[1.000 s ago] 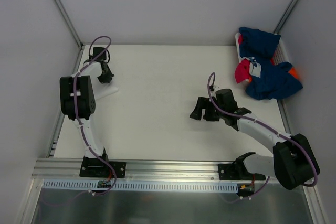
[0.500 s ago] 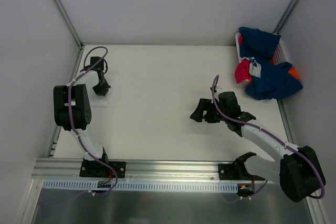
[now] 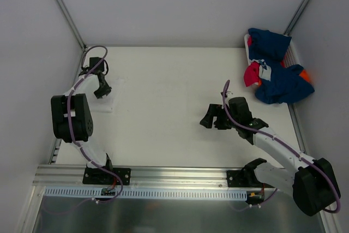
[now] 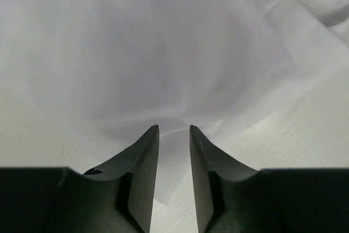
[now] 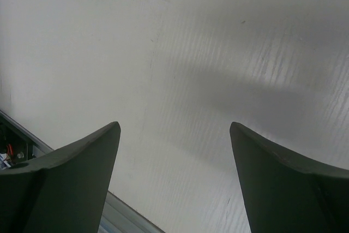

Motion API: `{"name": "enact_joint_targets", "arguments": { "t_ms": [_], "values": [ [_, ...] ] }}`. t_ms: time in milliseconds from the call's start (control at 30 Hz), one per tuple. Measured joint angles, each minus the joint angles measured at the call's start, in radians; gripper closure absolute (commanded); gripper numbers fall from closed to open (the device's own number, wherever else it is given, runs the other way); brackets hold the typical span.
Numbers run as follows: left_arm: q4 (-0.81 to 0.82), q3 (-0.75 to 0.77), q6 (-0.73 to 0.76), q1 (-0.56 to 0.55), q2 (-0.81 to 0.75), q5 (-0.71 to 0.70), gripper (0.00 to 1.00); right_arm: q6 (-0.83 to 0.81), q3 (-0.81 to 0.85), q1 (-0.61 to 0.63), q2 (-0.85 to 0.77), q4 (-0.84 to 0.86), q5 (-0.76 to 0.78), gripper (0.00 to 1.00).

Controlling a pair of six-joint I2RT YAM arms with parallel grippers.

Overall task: Fold and stack the t-shirts
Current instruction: Put the neatly folded tshirt into the corner of the board with the left arm

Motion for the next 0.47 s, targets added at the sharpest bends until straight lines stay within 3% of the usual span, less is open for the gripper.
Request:
{"name": "enact_joint_targets", "arguments": {
  "t_ms": [33, 133, 333, 467],
  "values": [
    [0.0, -0.005, -0.005, -0.005, -0.029, -0.013, 0.58, 0.0, 0.002, 0.0, 0.0, -0.005, 0.003, 0.14],
    [0.001, -0.016, -0.014, -0.051, -0.153, -0.074, 0.44, -0.003, 0.024, 0.0, -0.003, -0.027, 0.026, 0.14],
    [0.04, 0.003, 0.009, -0.325, -0.422, -0.193, 0.41, -0.032, 0.07, 0.004, -0.089, -0.058, 0.084, 0.18],
    [0.066, -0.011, 0.022, -0.538, -0.507, -0.231, 0.4, -0.054, 0.085, 0.005, -0.159, -0.08, 0.122, 0.19]
  ]
}}
